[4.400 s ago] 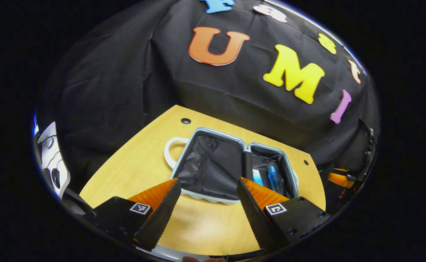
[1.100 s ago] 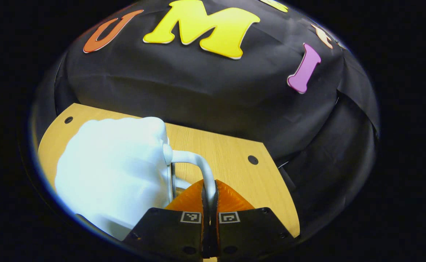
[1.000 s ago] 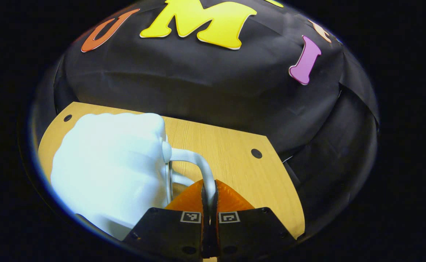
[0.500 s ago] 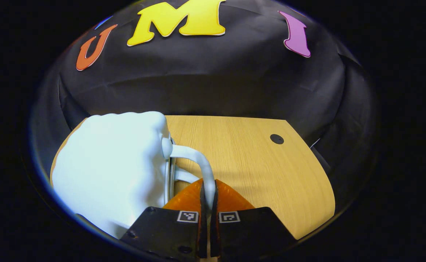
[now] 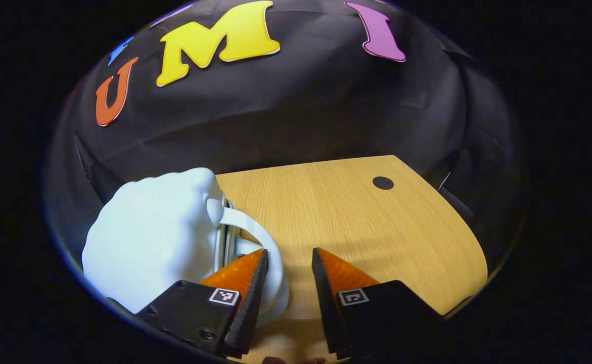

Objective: First open the suitcase, pack the skin care products into it, and then close the suitcase.

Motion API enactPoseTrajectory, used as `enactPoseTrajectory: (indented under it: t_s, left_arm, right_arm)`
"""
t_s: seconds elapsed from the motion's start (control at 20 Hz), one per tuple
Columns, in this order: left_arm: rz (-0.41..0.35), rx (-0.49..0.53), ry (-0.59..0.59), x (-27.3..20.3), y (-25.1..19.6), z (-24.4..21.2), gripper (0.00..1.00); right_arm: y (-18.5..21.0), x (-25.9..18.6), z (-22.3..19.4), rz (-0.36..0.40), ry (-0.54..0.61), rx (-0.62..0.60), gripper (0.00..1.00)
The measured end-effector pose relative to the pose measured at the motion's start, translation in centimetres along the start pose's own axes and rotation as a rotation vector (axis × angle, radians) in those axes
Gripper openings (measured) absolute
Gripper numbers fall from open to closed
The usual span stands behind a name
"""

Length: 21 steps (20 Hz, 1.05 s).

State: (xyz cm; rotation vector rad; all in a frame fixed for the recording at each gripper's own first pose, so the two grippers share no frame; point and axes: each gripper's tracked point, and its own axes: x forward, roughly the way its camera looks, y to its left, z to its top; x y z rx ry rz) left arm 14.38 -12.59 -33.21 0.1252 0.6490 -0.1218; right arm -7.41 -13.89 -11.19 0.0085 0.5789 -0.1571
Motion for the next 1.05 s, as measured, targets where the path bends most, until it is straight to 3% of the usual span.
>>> enactPoseTrajectory:
  t_s: [0.15,0.2,0.25,0.4,0.6,0.85,1.05]
  left_arm:
    - [-0.019,-0.043,-0.063,-2.3,-0.4,1.7,0.72]
    - [-0.039,-0.044,-0.077,-3.7,-0.6,2.7,0.88]
    - [-0.055,-0.047,-0.105,-5.4,-0.6,4.1,0.8]
    - [-0.075,-0.101,-0.31,-12.9,1.4,12.5,0.81]
    - [0.015,-0.118,-0.544,-23.3,7.3,20.3,0.85]
    - [0.102,-0.163,-0.637,-31.0,12.1,20.6,0.87]
    - [0.096,-0.18,-0.624,-32.4,12.4,18.7,0.94]
  right_arm:
    - [0.6,0.9,0.0,0.017,-0.004,0.007,0.72]
    - [1.2,1.1,0.5,0.029,-0.018,0.006,0.71]
    - [1.9,1.3,1.4,0.041,-0.039,-0.001,0.71]
    - [5.6,1.3,6.2,0.115,-0.156,-0.031,0.71]
    - [11.2,1.3,12.8,0.21,-0.314,-0.047,0.71]
    - [15.4,-0.3,17.7,0.212,-0.468,-0.03,0.72]
    - [17.1,-1.2,17.0,0.212,-0.486,-0.025,0.72]
